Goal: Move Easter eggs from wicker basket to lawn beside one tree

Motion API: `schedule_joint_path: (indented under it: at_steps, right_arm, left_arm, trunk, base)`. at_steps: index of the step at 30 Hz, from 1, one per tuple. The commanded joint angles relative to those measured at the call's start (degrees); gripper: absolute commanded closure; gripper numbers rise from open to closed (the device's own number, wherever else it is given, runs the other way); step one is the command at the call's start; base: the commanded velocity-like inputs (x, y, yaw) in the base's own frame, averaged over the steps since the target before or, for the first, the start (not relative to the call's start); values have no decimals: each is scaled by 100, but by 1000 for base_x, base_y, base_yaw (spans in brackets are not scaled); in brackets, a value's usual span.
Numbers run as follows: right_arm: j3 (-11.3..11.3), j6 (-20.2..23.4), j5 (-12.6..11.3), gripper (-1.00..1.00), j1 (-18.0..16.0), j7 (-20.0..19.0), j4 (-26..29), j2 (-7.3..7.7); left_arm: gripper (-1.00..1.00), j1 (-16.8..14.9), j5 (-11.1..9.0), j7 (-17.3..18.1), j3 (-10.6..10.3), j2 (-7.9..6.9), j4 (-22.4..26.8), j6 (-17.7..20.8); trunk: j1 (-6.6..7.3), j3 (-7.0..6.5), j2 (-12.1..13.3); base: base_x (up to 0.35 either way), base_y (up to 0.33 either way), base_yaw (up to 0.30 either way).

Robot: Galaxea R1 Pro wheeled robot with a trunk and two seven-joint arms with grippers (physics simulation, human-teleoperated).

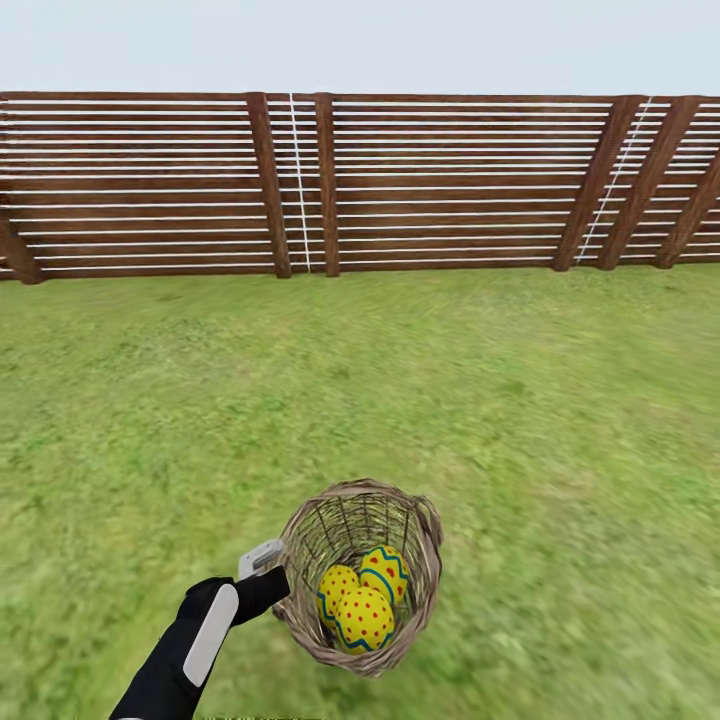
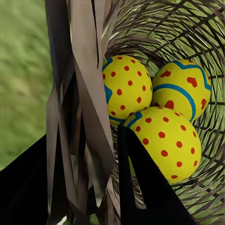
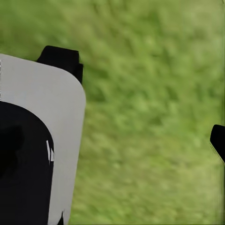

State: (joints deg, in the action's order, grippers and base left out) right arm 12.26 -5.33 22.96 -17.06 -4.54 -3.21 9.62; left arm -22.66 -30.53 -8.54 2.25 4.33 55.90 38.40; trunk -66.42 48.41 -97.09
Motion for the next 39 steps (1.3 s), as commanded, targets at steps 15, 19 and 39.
schedule_joint_path:
  at_steps: [15,19,39]
  right_arm:
    - [48,-29,50,-100,-8,-12,-9,6]
    - [48,-29,44,-100,-8,-5,-13,5]
    - [48,-38,42,-100,-8,-5,-12,12]
  left_arm:
    - [100,-5,-120,-42,12,6,8,19]
    - [100,-3,-120,-42,12,6,8,19]
    - [100,-2,-120,-42,12,6,8,19]
  trunk:
    - [1,4,-2]
    - [1,4,-2]
    - [1,4,-2]
  base:
    - [0,0,289]
    - [0,0,290]
    - [0,0,290]
